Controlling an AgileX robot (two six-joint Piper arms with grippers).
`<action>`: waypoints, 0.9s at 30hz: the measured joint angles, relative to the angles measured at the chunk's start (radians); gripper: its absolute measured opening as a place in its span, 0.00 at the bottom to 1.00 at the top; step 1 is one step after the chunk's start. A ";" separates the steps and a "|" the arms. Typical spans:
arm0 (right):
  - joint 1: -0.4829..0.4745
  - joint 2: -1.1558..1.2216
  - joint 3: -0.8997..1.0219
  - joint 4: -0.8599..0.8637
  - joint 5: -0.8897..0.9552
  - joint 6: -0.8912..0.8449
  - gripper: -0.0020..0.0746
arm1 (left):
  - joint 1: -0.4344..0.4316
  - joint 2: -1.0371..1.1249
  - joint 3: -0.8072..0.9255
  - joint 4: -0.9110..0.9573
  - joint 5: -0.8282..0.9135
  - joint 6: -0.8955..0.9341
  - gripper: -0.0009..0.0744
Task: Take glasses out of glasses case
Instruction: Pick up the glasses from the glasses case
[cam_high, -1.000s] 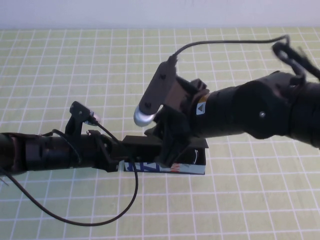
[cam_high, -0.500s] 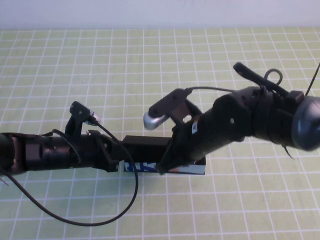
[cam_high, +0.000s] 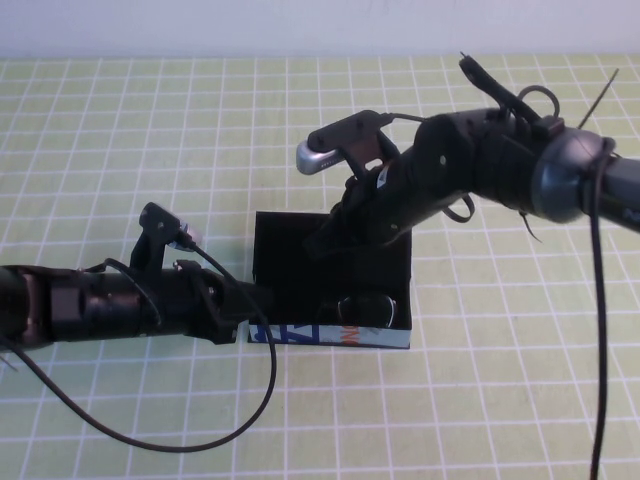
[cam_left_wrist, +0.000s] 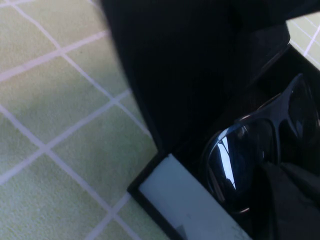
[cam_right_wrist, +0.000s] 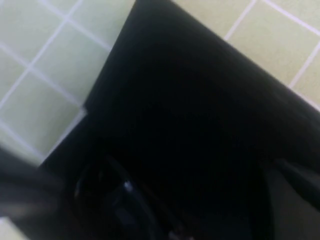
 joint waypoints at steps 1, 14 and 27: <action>-0.008 0.021 -0.026 0.007 0.018 0.000 0.01 | 0.000 0.000 0.000 0.000 0.000 0.000 0.01; -0.043 0.163 -0.203 0.025 0.183 0.000 0.01 | 0.000 0.000 0.000 0.000 0.000 0.000 0.01; -0.028 0.049 -0.246 0.033 0.389 -0.113 0.00 | 0.000 0.002 0.000 0.000 0.005 0.004 0.01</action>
